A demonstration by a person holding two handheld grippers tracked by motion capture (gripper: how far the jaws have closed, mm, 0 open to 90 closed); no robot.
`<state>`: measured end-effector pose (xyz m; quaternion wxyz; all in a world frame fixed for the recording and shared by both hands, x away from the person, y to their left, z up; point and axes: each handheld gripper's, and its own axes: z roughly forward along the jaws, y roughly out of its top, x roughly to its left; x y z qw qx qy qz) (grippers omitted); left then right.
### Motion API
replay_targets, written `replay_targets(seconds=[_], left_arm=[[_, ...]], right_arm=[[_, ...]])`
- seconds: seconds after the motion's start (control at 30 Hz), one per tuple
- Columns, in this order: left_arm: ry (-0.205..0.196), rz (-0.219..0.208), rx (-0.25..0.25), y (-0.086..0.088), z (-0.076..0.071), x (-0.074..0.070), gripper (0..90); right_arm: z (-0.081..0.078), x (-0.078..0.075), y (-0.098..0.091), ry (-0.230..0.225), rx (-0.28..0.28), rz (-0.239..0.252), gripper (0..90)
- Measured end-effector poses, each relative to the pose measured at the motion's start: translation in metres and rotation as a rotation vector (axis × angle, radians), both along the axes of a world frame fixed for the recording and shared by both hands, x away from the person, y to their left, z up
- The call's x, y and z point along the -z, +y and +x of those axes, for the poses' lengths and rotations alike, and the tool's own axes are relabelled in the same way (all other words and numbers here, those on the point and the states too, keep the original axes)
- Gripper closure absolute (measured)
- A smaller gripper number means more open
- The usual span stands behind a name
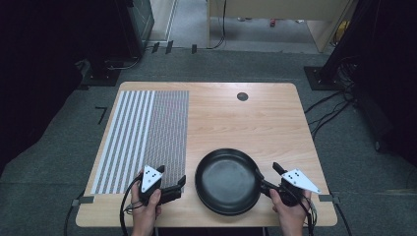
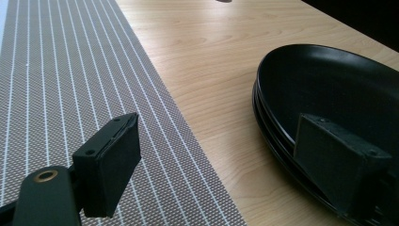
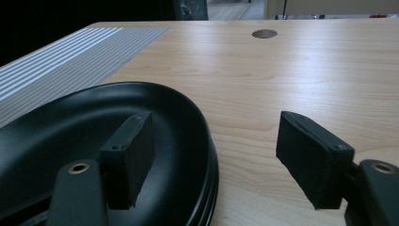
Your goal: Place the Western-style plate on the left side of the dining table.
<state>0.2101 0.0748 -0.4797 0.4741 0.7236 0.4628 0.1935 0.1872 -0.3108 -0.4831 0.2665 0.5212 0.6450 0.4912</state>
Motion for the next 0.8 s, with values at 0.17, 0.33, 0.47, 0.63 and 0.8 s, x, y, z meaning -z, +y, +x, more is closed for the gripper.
replay_targets(seconds=[0.17,0.33,0.47,0.63,0.8], left_arm=[[0.006,0.001,0.017,-0.005,-0.001,0.001,15.2],[0.008,-0.004,0.037,-0.011,-0.002,0.000,15.1],[0.011,-0.002,0.052,-0.015,-0.003,0.000,15.1],[0.024,-0.010,0.078,-0.021,-0.003,0.001,15.1],[0.035,0.007,0.116,-0.032,-0.005,0.004,15.1]], right_arm=[[0.000,0.001,0.003,0.006,-0.032,0.019,28.1],[0.001,0.002,0.007,0.018,-0.041,0.020,29.9],[0.004,0.005,0.012,0.047,-0.042,0.020,32.2],[0.007,0.009,0.017,0.079,-0.058,0.023,38.4],[0.008,0.014,0.024,0.114,-0.105,0.019,53.4]])
